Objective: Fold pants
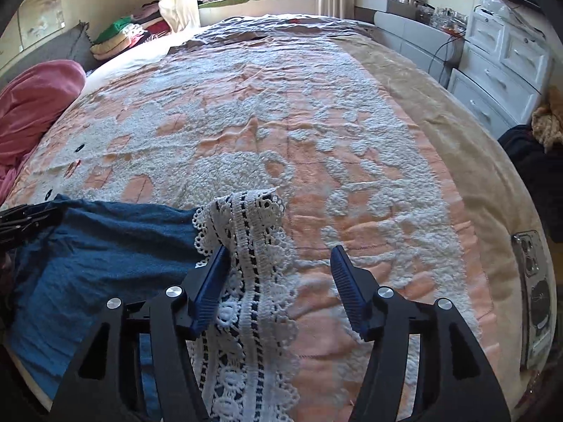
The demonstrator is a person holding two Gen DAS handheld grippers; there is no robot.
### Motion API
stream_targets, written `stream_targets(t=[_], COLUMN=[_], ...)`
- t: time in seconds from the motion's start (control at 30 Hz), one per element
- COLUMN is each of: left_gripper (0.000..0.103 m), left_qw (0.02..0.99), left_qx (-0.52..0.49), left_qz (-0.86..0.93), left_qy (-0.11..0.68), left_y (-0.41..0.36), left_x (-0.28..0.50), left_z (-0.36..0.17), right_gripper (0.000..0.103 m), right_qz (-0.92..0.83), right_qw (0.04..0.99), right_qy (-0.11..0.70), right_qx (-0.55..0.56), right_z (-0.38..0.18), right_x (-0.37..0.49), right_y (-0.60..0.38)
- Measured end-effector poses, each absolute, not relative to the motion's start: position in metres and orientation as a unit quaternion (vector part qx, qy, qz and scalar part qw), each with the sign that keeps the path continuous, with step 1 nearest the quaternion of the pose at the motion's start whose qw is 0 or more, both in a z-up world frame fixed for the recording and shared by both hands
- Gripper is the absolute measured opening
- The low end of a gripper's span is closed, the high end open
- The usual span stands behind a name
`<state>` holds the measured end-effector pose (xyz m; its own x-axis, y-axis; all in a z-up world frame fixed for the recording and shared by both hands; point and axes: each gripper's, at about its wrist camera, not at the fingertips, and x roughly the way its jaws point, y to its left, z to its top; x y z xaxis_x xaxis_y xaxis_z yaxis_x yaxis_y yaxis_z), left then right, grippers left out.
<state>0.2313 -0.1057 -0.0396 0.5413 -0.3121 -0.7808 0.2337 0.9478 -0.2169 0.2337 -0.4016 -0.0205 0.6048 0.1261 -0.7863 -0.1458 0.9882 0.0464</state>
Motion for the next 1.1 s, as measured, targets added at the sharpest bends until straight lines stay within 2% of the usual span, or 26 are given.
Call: stream_targets(t=[0.07, 0.1, 0.2, 0.3, 0.47, 0.6, 0.7, 0.8, 0.87, 0.97, 1.1], left_gripper=[0.052, 0.061, 0.07, 0.077, 0.077, 0.077, 0.076, 0.076, 0.076, 0.084, 0.084], left_qw=[0.881, 0.882, 0.894, 0.901, 0.899, 0.889, 0.885, 0.892, 0.893, 0.906, 0.915], left_qx=[-0.052, -0.052, -0.049, -0.033, -0.018, -0.009, -0.039, -0.018, -0.04, -0.054, -0.055], left_qz=[-0.15, -0.145, -0.13, -0.116, -0.101, -0.067, -0.073, -0.068, -0.082, -0.083, -0.094], left_qy=[0.447, 0.445, 0.426, 0.417, 0.426, 0.454, 0.459, 0.447, 0.441, 0.411, 0.389], left_y=[-0.094, -0.088, -0.069, -0.054, -0.031, -0.008, 0.01, 0.003, 0.005, 0.013, 0.009], left_x=[0.219, 0.211, 0.179, 0.141, 0.091, 0.077, 0.076, 0.073, 0.067, 0.049, 0.028], left_z=[-0.029, -0.023, -0.005, 0.006, 0.003, -0.015, -0.033, -0.034, -0.022, 0.007, 0.031], right_gripper=[0.068, 0.07, 0.071, 0.071, 0.071, 0.07, 0.07, 0.071, 0.071, 0.075, 0.075], right_qz=[0.06, 0.054, 0.083, 0.137, 0.192, 0.156, 0.153, 0.139, 0.142, 0.146, 0.12], right_qw=[0.909, 0.915, 0.927, 0.918, 0.887, 0.865, 0.872, 0.874, 0.875, 0.889, 0.9], right_qy=[0.413, 0.399, 0.367, 0.372, 0.419, 0.476, 0.464, 0.465, 0.46, 0.42, 0.396], right_qx=[-0.008, -0.011, -0.003, 0.014, 0.014, 0.024, 0.025, 0.02, 0.044, 0.112, 0.135], right_z=[-0.003, 0.005, 0.024, 0.023, -0.001, -0.034, -0.041, -0.037, -0.026, -0.002, 0.011], right_x=[0.216, 0.205, 0.17, 0.14, 0.114, 0.115, 0.11, 0.109, 0.102, 0.082, 0.059], right_y=[-0.408, -0.408, -0.402, -0.383, -0.346, -0.346, -0.348, -0.343, -0.349, -0.372, -0.392])
